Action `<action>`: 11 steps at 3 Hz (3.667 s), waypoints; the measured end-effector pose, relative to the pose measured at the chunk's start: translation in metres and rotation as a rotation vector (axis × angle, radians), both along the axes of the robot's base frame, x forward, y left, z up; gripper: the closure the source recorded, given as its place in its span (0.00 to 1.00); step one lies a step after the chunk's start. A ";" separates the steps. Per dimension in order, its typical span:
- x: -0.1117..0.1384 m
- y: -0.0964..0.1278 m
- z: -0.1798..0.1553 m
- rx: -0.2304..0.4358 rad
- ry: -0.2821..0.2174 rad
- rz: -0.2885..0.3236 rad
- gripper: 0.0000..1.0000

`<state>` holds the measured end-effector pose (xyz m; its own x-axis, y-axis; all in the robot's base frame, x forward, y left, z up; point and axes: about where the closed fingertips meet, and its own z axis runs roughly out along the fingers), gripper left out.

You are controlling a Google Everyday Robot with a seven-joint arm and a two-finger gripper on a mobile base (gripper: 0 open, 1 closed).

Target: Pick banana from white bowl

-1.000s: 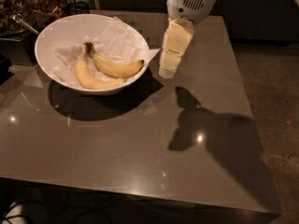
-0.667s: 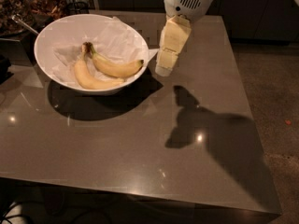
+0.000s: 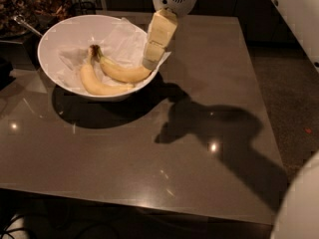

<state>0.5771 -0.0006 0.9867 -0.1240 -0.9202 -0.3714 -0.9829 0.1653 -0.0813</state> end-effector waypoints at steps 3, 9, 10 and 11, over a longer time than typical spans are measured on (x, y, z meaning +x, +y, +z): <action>0.048 0.059 -0.019 0.042 0.069 0.035 0.12; 0.088 0.104 -0.080 -0.036 0.141 0.033 0.47; 0.091 0.104 -0.093 -0.056 0.158 0.029 0.46; 0.093 0.104 -0.103 -0.068 0.174 0.027 0.46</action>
Offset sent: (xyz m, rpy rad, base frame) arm 0.0323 0.0406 -0.0257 -0.0297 0.1897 0.0581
